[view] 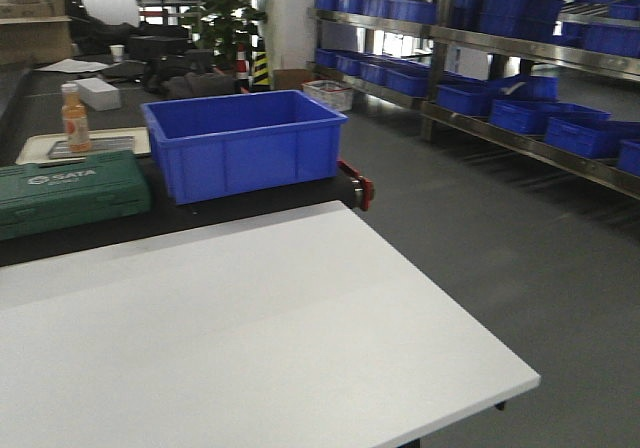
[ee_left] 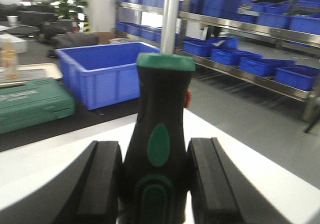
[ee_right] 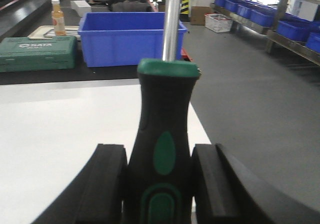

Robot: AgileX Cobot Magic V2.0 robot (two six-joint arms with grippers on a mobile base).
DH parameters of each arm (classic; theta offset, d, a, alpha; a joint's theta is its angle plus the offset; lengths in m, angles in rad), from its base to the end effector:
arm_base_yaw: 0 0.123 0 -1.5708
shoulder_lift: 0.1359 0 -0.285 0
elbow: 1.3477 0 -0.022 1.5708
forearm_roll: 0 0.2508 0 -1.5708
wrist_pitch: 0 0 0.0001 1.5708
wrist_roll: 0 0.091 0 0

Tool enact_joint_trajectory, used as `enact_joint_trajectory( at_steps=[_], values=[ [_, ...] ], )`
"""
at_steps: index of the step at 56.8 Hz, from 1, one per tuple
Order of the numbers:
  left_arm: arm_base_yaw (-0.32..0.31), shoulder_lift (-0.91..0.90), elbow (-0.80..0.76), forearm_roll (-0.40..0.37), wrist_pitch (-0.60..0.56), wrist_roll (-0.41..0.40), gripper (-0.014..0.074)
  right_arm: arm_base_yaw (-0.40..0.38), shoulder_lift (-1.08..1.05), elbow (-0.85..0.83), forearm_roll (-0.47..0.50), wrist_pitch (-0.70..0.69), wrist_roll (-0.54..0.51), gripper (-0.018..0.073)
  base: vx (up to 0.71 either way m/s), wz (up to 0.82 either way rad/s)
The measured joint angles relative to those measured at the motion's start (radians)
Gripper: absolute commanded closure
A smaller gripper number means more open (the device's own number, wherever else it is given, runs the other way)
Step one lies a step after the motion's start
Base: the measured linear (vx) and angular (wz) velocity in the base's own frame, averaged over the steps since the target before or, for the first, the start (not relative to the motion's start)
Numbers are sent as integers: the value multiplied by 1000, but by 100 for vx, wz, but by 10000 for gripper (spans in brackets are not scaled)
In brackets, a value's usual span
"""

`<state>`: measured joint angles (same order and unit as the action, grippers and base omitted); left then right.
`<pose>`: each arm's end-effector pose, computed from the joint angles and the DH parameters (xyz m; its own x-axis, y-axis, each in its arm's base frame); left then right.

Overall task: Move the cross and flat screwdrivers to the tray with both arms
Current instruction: 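Drive the base away from the table holding both screwdrivers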

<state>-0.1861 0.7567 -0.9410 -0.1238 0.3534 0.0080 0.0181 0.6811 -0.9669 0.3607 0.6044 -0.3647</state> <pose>0.1443 -0.0311 0.4261 -0.1020 -0.0906 -0.9906 0.2170 0.9698 -0.1110 0.1175 0.0204 0.4248 -0.1853 -0.0658 -0.9805 -0.2265 0.9738 -0.0225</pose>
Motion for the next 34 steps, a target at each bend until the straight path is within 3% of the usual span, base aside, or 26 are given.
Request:
enact_joint_trajectory(
  at_steps=[34],
  values=[
    [0,0,0,0,-1,0,594,0,0,0,0,0,0,567,-10,-66]
  ],
)
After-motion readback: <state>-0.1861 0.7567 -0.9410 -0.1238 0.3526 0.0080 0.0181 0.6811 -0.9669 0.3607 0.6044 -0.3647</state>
